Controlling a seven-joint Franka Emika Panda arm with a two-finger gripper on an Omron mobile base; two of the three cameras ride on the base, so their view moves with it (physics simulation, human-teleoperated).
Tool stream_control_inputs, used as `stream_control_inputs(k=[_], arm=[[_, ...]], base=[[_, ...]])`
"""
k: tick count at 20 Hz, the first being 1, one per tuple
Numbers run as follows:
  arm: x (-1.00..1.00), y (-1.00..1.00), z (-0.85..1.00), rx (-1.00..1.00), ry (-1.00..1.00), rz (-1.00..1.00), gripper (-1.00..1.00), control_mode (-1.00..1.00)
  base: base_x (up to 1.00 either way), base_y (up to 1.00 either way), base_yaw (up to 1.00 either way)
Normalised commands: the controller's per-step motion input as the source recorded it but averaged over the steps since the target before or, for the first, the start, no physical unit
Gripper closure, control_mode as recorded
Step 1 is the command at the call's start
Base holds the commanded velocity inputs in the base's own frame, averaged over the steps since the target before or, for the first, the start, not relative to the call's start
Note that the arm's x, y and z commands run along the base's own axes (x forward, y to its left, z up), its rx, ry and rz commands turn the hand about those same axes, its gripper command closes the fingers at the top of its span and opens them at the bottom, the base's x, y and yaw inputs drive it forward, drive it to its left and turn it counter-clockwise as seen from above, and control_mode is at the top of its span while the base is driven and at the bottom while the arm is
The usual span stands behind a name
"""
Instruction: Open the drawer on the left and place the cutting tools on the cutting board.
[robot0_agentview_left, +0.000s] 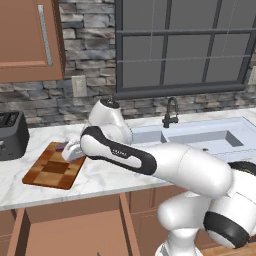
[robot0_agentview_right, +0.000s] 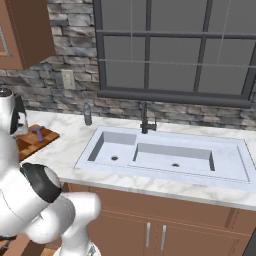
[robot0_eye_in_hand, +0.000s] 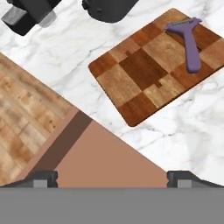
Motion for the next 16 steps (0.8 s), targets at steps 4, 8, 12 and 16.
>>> stream_control_inputs(k=[4,8,12,16], arm=[[-0.97,-0.32,0.00,0.00,0.20,-0.01,-1.00,-1.00],[-0.60,-0.06,0.00,0.00,0.25,-0.04,-1.00,-1.00],[-0.44,0.00,0.00,0.00,0.26,-0.07,-1.00,-1.00],[-0.60,-0.01,-0.02,-0.03,0.18,-0.07,-1.00,-1.00]], base=[[0.00,0.00,0.00],[0.00,0.00,0.00],[0.00,0.00,0.00],[0.00,0.00,0.00]])
